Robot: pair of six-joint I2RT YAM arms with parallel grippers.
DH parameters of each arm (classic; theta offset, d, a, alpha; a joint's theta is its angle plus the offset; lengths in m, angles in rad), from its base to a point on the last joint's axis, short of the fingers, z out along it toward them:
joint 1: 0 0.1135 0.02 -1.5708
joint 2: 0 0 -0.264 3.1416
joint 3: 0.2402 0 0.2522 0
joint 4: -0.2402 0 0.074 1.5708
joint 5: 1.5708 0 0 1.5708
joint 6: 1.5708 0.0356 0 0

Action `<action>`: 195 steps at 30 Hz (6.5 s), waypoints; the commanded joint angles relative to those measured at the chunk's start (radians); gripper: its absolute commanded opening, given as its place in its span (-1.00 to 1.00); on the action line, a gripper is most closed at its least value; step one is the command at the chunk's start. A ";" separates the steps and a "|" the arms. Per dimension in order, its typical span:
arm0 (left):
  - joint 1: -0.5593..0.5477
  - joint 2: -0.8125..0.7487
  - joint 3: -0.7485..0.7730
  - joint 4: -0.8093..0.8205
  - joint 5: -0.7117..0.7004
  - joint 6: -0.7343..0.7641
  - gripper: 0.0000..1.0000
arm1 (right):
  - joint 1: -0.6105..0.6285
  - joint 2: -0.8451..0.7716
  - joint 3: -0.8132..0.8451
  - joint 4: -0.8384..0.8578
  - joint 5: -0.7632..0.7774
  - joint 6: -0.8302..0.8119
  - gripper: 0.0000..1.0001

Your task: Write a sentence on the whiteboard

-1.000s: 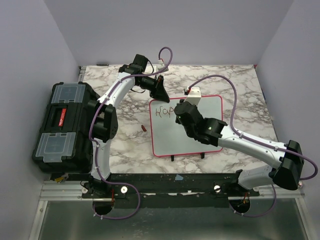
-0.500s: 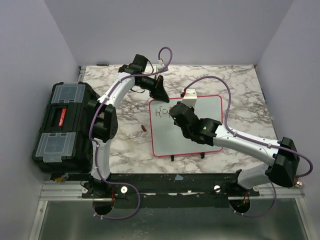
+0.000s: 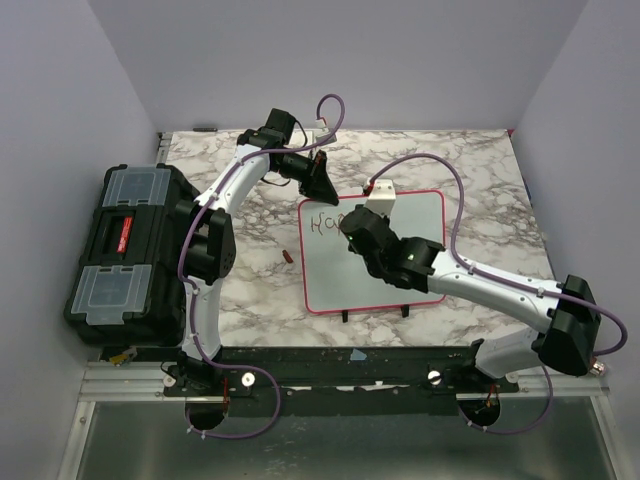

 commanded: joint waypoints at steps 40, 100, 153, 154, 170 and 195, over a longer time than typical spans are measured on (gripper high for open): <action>0.005 -0.052 0.003 0.029 0.051 0.033 -1.00 | -0.010 -0.039 0.012 0.003 0.002 0.026 -0.99; 0.007 -0.051 0.001 0.046 0.051 0.022 -1.00 | -0.019 -0.130 -0.069 0.117 -0.057 -0.043 -0.99; 0.013 -0.073 -0.034 0.108 0.061 -0.018 -1.00 | -0.021 -0.102 -0.074 0.060 0.070 -0.026 -0.99; 0.013 -0.073 -0.033 0.109 0.062 -0.019 -1.00 | -0.022 -0.093 -0.068 0.058 0.070 -0.027 -0.99; 0.021 -0.079 -0.034 0.101 0.081 -0.007 -1.00 | -0.039 -0.027 -0.067 0.017 0.047 0.014 -0.99; 0.021 -0.081 -0.036 0.099 0.081 -0.007 -1.00 | -0.039 -0.090 -0.026 -0.161 -0.118 0.120 -0.99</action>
